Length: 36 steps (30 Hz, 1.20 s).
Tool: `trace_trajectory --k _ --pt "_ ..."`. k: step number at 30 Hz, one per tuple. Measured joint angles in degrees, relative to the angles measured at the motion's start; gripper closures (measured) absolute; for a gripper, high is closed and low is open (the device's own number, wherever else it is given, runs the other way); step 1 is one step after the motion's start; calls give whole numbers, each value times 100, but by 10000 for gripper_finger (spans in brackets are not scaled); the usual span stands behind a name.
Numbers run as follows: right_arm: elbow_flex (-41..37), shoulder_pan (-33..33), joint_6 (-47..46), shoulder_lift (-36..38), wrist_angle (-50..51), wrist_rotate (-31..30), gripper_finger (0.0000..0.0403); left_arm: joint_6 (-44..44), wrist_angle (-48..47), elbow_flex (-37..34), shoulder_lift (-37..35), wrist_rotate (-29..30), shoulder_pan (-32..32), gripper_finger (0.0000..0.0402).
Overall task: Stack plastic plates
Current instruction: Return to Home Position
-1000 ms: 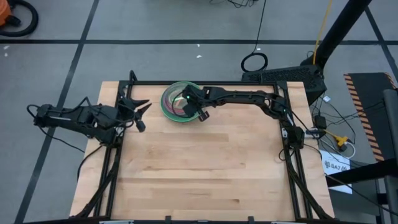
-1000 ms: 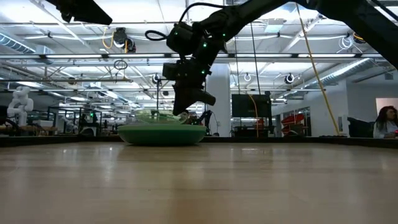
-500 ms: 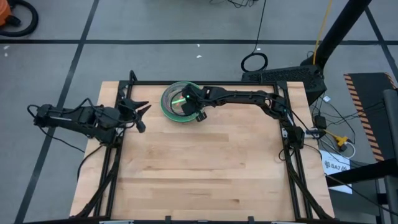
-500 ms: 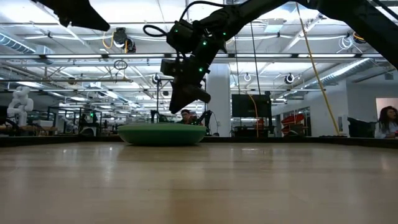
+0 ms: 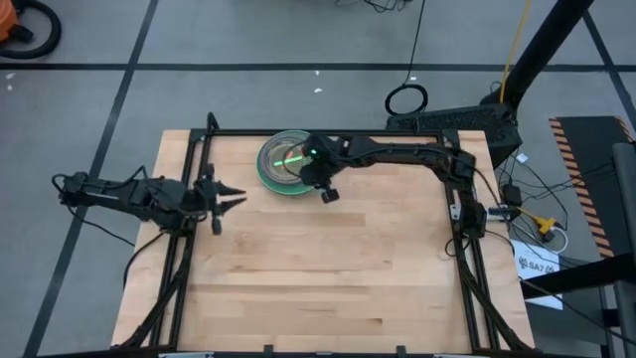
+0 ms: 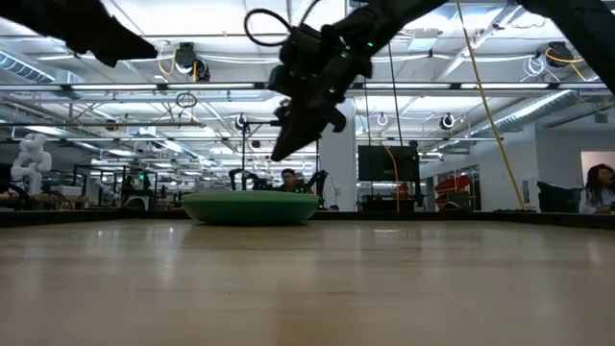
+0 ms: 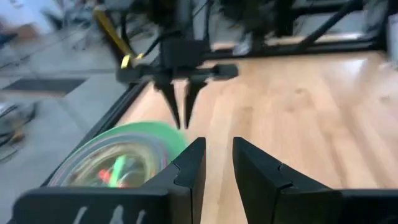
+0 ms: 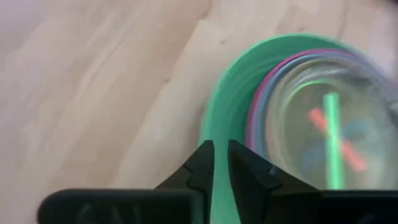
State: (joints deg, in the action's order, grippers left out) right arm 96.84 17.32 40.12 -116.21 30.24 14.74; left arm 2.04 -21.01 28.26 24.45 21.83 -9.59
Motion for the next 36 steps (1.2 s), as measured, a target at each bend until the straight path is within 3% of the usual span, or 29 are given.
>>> trace_trajectory --k 8,15,25,36 --pt "-3046 -66 -609 1876 -2414 201 397 112 263 -423 -1471 -224 9 314" --pt "-5196 -55 -1373 3606 -4051 164 401 67 236 -423 -2090 -101 9 314" --pt "-6846 -40 -1884 6011 -4375 -282 401 87 185 -423 -2229 -29 14 314" --pt "-8238 0 -2457 8480 -4368 -338 401 46 179 -423 -2227 -21 14 314"
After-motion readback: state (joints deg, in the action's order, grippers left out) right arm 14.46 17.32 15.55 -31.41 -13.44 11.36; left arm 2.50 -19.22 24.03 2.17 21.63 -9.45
